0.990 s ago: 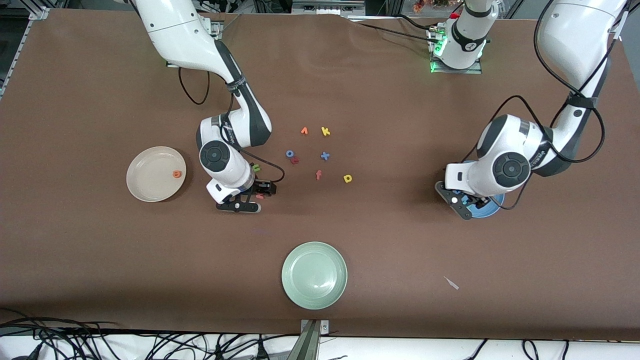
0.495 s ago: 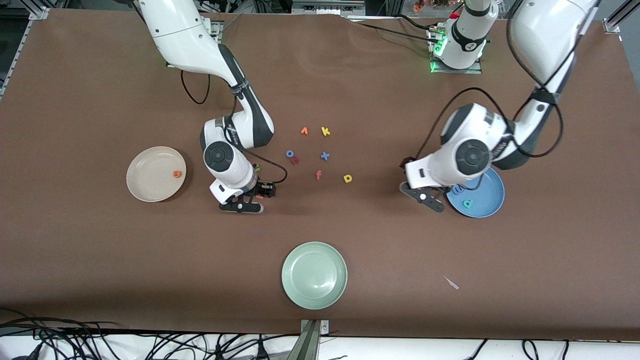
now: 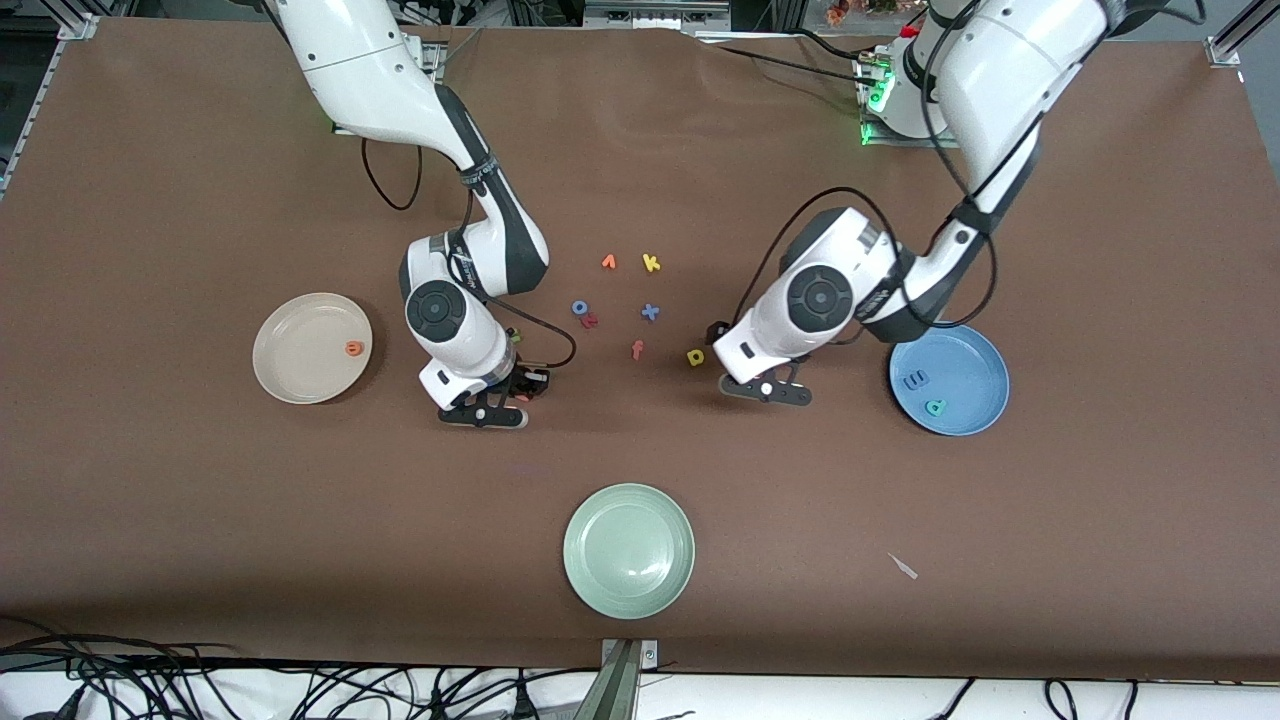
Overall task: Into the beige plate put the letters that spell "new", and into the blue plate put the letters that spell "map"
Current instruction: 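Place the E in the blue plate while the right gripper grasps the W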
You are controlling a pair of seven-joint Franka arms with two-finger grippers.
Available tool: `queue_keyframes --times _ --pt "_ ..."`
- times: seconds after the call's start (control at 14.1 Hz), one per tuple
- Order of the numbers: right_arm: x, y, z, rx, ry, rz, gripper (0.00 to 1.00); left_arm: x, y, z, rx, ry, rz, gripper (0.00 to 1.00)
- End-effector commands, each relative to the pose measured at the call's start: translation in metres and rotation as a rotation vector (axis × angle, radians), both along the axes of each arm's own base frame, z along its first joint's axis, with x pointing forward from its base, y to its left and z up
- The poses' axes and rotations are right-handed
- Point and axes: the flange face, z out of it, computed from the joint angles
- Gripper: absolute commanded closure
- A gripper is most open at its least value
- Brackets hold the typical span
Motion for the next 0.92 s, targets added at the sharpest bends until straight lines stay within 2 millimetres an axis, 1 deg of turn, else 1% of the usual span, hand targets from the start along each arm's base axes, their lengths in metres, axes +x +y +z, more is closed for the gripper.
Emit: queue_keyframes --times 0.0,0.07,0.14,0.21,0.28,0.35,0.42,0.49,0.57,0.64,0.78,0.85 --pt "0.007 0.002 0.011 0.016 0.019 -0.021 1.0 0.004 -0.015 -0.019 -0.013 0.006 0.165 0.0" --pt "0.01 0.0 0.017 0.013 0.033 -0.021 1.0 0.002 -0.022 -0.02 -0.021 -0.003 0.218 0.0" --pt "0.013 -0.009 0.03 0.005 0.053 -0.017 1.0 -0.003 -0.032 -0.025 -0.023 -0.002 0.264 0.0" --pt "0.017 -0.029 0.04 -0.019 0.077 -0.019 1.0 -0.006 -0.039 -0.027 -0.022 -0.004 0.292 0.0" --pt "0.016 -0.042 0.053 -0.017 0.092 0.044 1.0 -0.009 -0.042 -0.033 -0.009 -0.011 0.29 0.0" --pt "0.018 -0.06 0.06 -0.022 0.095 0.081 1.0 -0.011 -0.044 -0.037 0.005 -0.016 0.285 0.0" --pt "0.017 -0.078 0.064 -0.028 0.098 0.096 1.0 -0.017 -0.051 -0.041 0.015 -0.02 0.271 0.0" --pt "0.011 -0.088 0.067 -0.024 0.102 0.114 1.0 -0.017 -0.049 -0.047 0.029 -0.024 0.27 0.0" --pt "0.008 -0.103 0.07 -0.027 0.102 0.125 1.0 -0.02 -0.053 -0.05 0.032 -0.024 0.262 0.02" --pt "0.006 -0.122 0.074 -0.028 0.101 0.153 1.0 -0.021 -0.054 -0.051 0.034 -0.023 0.26 0.06" --pt "-0.011 -0.166 0.073 -0.025 0.111 0.196 1.0 -0.021 -0.054 -0.052 0.035 -0.023 0.259 0.06" --pt "-0.02 -0.183 0.073 -0.021 0.11 0.202 1.0 -0.022 -0.054 -0.053 0.034 -0.021 0.259 0.06"
